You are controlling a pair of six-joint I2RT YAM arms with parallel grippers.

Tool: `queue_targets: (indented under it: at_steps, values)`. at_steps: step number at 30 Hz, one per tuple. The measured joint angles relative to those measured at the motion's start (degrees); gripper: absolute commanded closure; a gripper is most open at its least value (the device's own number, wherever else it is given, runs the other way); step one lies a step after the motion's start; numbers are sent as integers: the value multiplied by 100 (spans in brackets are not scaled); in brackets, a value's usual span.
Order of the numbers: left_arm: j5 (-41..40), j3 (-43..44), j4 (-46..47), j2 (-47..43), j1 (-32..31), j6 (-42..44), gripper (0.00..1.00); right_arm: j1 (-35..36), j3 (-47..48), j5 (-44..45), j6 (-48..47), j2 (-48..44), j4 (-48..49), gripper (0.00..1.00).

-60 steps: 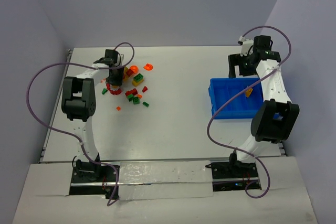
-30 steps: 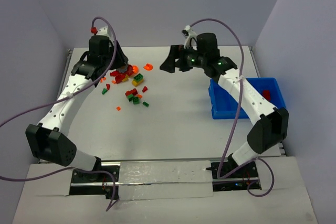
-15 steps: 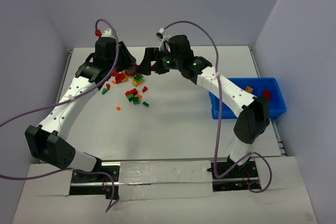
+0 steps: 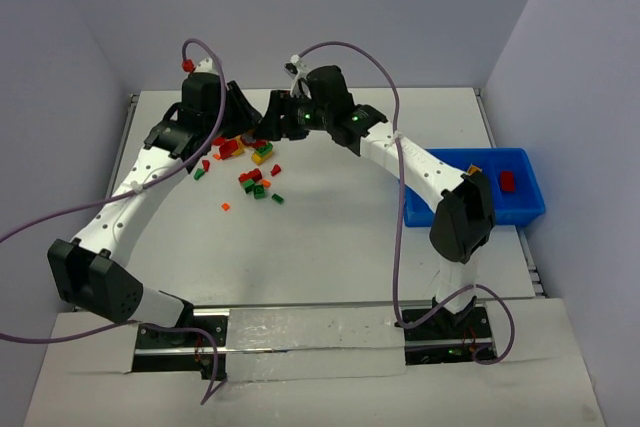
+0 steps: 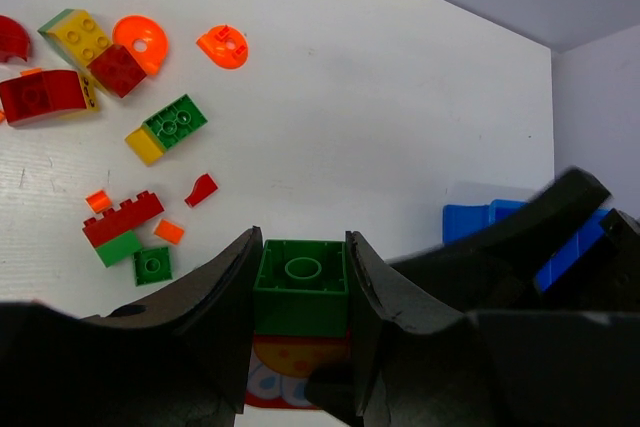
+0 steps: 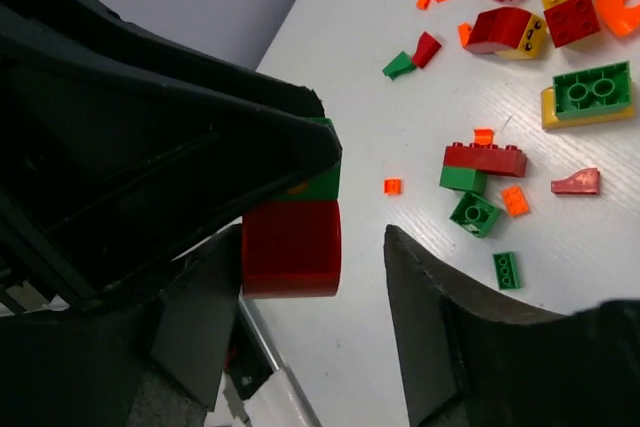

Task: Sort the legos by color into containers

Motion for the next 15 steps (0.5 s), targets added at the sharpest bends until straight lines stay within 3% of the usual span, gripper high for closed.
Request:
queue_targets:
  at_steps: [3,7,9,15]
  values:
    - [4,-35,35,0,-10,-24,100,30,25,-84,89,15,38,81]
    - [-74,-37,73,-15,-16,-46,100,20,-11,-210,172,15,129,96]
    - [-129,-37,64,-15,-16,-42,100,17,-108,-242,226,9,273,100]
    - [-366,-5,207,-7,164,-47,100,20,-846,-372,300,-294,480,100]
